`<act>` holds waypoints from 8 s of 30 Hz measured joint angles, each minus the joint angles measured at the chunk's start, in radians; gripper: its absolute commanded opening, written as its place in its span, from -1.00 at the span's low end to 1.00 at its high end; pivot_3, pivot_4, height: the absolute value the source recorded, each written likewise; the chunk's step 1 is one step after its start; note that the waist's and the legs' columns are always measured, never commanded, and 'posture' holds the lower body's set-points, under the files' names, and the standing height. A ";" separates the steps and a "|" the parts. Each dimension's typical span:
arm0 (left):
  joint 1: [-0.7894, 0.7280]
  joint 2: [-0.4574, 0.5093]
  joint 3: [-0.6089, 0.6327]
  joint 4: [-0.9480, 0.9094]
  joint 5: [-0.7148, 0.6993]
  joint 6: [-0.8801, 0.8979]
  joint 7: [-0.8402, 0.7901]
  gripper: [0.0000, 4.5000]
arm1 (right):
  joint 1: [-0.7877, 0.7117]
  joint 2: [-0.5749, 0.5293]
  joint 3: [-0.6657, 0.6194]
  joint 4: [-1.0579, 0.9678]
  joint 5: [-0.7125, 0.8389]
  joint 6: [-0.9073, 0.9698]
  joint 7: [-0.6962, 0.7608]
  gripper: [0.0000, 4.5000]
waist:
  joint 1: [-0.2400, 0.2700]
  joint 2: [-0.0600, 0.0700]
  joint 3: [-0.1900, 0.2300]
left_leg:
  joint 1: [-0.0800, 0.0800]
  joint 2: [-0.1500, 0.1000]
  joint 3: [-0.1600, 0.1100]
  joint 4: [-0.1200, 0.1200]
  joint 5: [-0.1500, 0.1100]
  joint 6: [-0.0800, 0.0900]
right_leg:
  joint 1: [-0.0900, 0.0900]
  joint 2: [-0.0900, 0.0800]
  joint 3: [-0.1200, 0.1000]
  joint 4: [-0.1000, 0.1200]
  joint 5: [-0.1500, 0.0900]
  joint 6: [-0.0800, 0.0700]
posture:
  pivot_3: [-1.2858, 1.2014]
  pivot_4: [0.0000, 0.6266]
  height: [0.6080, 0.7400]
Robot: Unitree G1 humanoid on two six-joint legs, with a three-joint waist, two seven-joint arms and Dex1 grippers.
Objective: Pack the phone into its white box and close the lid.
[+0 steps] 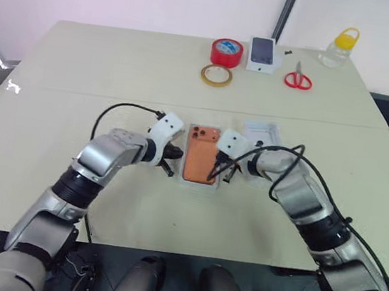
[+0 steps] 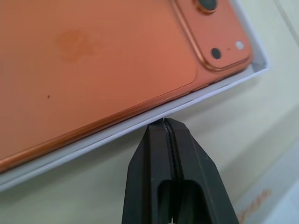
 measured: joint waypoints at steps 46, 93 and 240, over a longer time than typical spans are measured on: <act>0.200 0.172 0.136 -0.163 0.049 -0.438 -0.347 -1.00 | -0.099 -0.104 -0.246 -0.041 0.296 0.501 0.010 0.48 | 0.002 0.000 0.001 | 0.000 0.001 0.000 0.000 0.000 0.001 | 0.000 -0.001 0.000 -0.001 0.000 0.000 | 0.03 -0.52 1.00; 0.330 0.124 0.390 -0.135 -0.010 -0.490 -0.204 -1.00 | -0.375 0.354 -0.893 0.149 0.792 0.749 -0.433 -0.99 | -0.024 0.001 0.001 | 0.000 0.003 0.001 -0.001 0.000 0.001 | -0.001 0.002 0.000 0.002 0.000 -0.001 | 0.03 -0.52 1.00; -0.036 -0.172 0.083 0.298 0.244 -0.550 -0.217 -1.00 | 0.361 -0.311 -0.318 -0.363 0.506 0.013 -0.003 -0.98 | -0.017 0.002 0.002 | 0.001 0.005 0.004 0.003 -0.001 0.002 | 0.002 0.004 0.002 0.000 0.002 0.000 | 0.03 -0.52 1.00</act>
